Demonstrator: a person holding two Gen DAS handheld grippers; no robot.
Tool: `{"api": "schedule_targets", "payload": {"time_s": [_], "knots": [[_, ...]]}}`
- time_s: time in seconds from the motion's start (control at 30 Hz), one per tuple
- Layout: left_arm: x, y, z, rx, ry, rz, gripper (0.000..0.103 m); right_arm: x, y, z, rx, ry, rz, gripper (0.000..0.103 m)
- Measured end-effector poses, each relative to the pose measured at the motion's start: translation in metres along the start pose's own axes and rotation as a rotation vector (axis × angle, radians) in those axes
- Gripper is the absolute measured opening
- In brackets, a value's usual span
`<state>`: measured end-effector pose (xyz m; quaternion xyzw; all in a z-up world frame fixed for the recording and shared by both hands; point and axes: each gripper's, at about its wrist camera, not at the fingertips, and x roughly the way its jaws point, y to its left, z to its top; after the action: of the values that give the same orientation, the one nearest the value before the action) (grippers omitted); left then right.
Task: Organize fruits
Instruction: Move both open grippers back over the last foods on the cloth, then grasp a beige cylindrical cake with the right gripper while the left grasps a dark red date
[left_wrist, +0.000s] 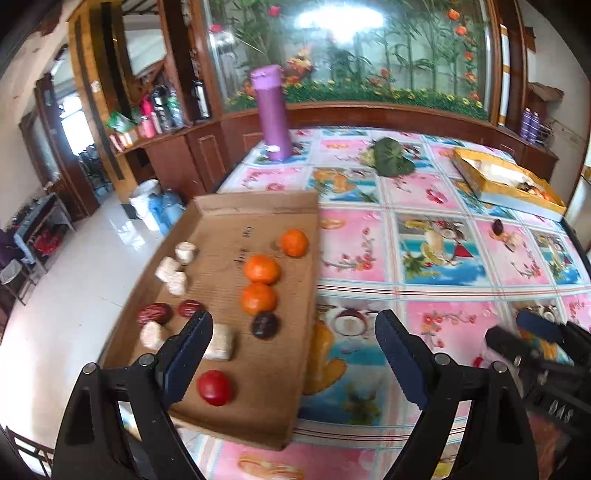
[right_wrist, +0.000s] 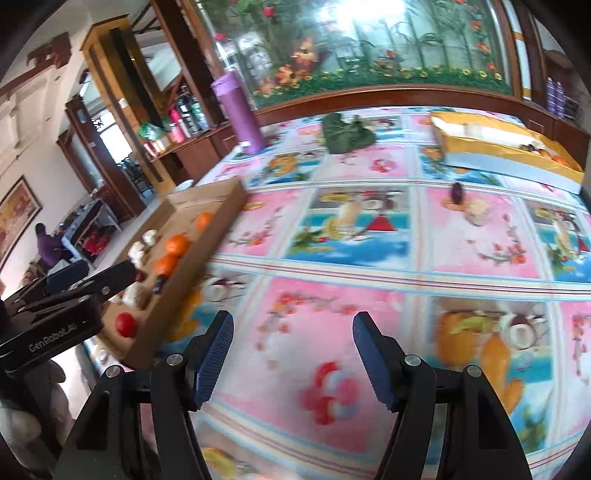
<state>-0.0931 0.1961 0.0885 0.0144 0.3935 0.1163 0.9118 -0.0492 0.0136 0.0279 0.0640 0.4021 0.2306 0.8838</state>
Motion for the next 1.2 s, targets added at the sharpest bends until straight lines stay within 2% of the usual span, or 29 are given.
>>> {"api": "schedule_targets", "payload": {"time_s": [0.2, 0.3, 0.4, 0.47, 0.53, 0.7, 0.8, 0.87, 1.1, 1.17, 1.2], "knots": [[0.019, -0.028, 0.015, 0.034, 0.022, -0.072, 0.089, -0.013, -0.068, 0.033, -0.001, -0.017, -0.210, 0.071], [0.035, -0.051, 0.022, 0.056, 0.057, -0.146, 0.089, -0.008, -0.104, 0.058, 0.037, -0.042, -0.266, 0.071], [0.047, -0.075, 0.026, 0.090, 0.092, -0.214, 0.089, 0.006, -0.133, 0.080, 0.095, -0.048, -0.265, 0.071], [0.051, -0.088, 0.028, 0.113, 0.097, -0.223, 0.089, 0.019, -0.146, 0.092, 0.113, -0.045, -0.276, 0.064], [0.053, -0.097, 0.032, 0.130, 0.095, -0.232, 0.089, 0.033, -0.153, 0.100, 0.111, -0.020, -0.295, 0.062], [0.067, -0.107, 0.055, 0.127, 0.089, -0.276, 0.089, 0.052, -0.153, 0.094, 0.106, 0.014, -0.271, 0.062], [0.084, -0.114, 0.074, 0.100, 0.093, -0.310, 0.089, 0.060, -0.149, 0.091, 0.074, 0.026, -0.290, 0.061], [0.096, -0.124, 0.084, 0.091, 0.094, -0.335, 0.089, 0.064, -0.150, 0.089, 0.069, 0.028, -0.284, 0.035], [0.127, -0.182, 0.103, 0.150, 0.118, -0.435, 0.088, 0.040, -0.166, 0.080, 0.147, 0.019, -0.293, 0.034], [0.132, -0.202, 0.106, 0.182, 0.112, -0.471, 0.083, 0.025, -0.177, 0.073, 0.206, -0.001, -0.287, 0.034], [0.136, -0.212, 0.107, 0.195, 0.116, -0.486, 0.077, 0.018, -0.182, 0.069, 0.232, -0.013, -0.288, 0.034]]}}
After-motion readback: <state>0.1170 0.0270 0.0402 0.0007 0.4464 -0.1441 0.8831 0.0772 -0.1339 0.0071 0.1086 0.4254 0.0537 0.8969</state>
